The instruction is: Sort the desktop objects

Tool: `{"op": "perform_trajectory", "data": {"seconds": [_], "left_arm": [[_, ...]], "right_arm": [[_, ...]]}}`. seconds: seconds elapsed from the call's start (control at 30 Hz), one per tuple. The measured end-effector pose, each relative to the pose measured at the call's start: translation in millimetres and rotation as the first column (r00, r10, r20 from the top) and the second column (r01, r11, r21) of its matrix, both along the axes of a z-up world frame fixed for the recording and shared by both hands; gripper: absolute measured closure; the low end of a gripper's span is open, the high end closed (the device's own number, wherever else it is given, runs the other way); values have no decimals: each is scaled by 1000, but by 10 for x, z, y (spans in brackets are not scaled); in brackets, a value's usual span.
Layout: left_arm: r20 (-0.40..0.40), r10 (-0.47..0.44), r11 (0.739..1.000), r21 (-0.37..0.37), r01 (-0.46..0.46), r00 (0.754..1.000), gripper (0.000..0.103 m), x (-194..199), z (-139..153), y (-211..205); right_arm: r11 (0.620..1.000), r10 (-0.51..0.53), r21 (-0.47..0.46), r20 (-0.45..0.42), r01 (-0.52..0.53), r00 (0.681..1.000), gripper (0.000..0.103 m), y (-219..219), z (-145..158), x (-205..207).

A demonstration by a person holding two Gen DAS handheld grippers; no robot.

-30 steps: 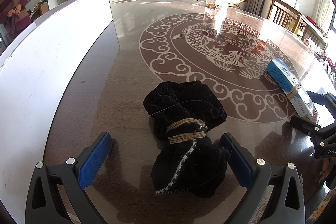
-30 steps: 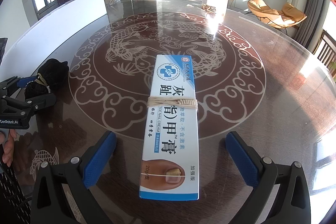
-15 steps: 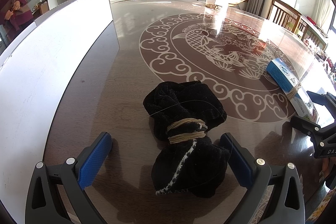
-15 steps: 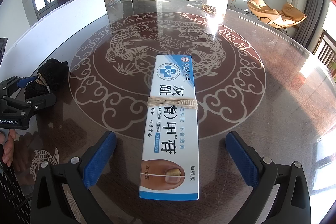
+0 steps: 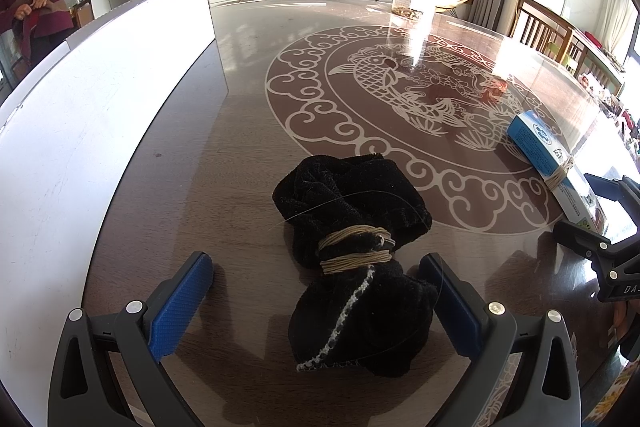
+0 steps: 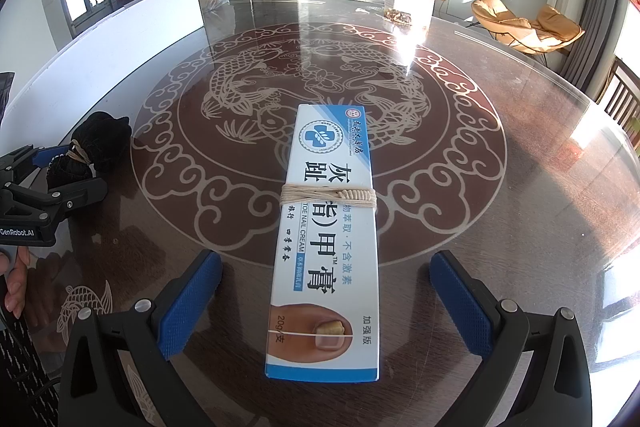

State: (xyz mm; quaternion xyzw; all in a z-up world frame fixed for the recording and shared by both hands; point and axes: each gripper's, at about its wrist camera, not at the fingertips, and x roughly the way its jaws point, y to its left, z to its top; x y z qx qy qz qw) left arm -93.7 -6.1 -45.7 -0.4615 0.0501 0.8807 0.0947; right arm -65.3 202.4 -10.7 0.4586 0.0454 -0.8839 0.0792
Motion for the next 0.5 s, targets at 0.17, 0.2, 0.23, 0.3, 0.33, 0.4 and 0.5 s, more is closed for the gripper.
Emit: {"op": "perform_trajectory", "data": {"seconds": [0.17,0.2,0.23,0.3,0.33,0.4,0.5], "left_arm": [[-1,3,1000,-1,-3,1000,0,-2,3,0],[-1,4,1000,-1,-4,1000,0,-2,3,-1],[-1,4,1000,-1,-4,1000,0,-2,3,-1],[-1,5,1000,-2,-5,1000,0,-2,3,2],[-1,6,1000,-1,-6,1000,0,-5,2,1],[-1,6,1000,-1,-6,1000,0,-8,5,-3],[0,4,1000,-1,-4,1000,0,-9,3,-2]], "right_arm": [[1000,0,0,0,0,1000,0,0,0,0],[1000,0,0,0,0,1000,0,0,0,0],[1000,0,0,0,0,1000,0,1,1,0],[1000,0,0,0,0,1000,0,1,1,0],[1000,0,0,0,0,1000,0,1,1,0],[1000,0,0,0,0,1000,0,0,0,0],[1000,0,0,0,0,1000,0,-1,0,0]]}}
